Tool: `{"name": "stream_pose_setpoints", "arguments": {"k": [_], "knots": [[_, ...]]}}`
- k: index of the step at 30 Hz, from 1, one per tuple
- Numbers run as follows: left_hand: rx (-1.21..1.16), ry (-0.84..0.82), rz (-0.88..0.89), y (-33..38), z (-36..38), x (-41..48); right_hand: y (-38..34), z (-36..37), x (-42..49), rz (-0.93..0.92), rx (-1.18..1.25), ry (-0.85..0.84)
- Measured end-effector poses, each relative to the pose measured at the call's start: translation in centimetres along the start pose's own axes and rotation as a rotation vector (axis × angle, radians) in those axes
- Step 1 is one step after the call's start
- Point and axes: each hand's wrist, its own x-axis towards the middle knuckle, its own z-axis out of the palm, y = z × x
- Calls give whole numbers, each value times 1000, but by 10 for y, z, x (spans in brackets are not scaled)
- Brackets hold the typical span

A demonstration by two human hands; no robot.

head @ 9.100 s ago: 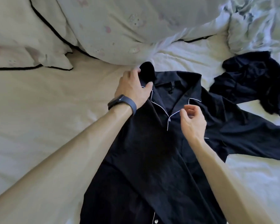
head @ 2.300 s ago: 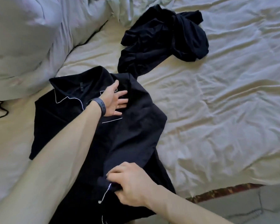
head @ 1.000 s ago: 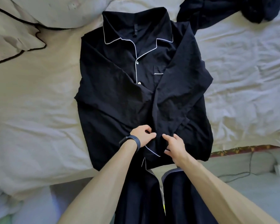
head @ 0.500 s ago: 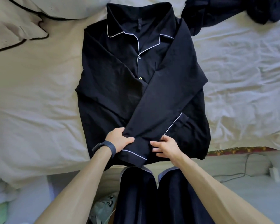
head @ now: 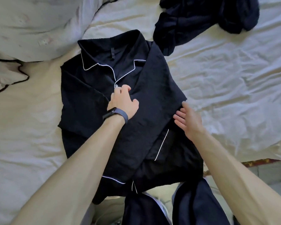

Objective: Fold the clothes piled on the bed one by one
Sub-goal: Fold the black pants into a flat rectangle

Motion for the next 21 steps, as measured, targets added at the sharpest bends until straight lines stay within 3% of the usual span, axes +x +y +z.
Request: {"name": "stream_pose_setpoints", "arguments": {"k": [5, 8, 16, 21], "knots": [[-164, -15, -16, 80, -3, 91, -38, 14, 22, 55, 156, -45], [-145, -50, -43, 109, -3, 129, -43, 20, 33, 122, 232, -42], [99, -189, -134, 100, -17, 168, -16, 37, 44, 115, 87, -32], [-165, -343, -287, 95, -23, 179, -27, 36, 39, 309, 201, -153]]}}
